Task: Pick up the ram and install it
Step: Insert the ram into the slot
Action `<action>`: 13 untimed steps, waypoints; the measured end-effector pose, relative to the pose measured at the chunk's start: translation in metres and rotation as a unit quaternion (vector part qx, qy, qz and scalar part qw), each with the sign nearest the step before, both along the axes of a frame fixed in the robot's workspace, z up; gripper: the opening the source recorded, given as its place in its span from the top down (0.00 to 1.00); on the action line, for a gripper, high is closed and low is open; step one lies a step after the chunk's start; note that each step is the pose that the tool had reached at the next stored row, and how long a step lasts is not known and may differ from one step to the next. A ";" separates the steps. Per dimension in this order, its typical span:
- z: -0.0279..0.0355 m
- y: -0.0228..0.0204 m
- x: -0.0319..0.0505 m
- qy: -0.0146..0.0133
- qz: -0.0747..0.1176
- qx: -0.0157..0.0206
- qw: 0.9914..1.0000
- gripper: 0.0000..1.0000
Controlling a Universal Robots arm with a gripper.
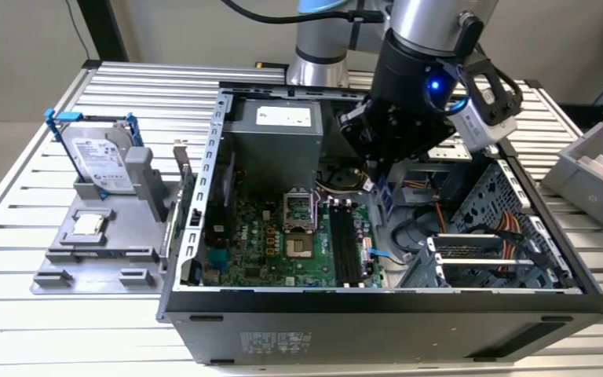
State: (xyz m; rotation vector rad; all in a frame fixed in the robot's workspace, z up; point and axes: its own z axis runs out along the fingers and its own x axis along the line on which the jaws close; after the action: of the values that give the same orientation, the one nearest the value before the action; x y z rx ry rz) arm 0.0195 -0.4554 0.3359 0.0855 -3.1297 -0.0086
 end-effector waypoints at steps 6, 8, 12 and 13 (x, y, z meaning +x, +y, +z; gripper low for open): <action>-0.0036 0.0000 0.0000 0.000 -0.018 0.000 1.000 1.00; -0.0043 0.0000 0.0000 0.000 -0.023 0.000 1.000 1.00; -0.0064 0.0000 0.0000 0.000 -0.033 0.000 0.999 1.00; -0.0069 0.0000 0.0000 0.000 -0.035 0.000 0.999 1.00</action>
State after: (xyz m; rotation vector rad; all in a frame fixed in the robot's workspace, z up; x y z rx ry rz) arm 0.0195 -0.4555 0.3290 -0.0240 -3.1313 -0.0091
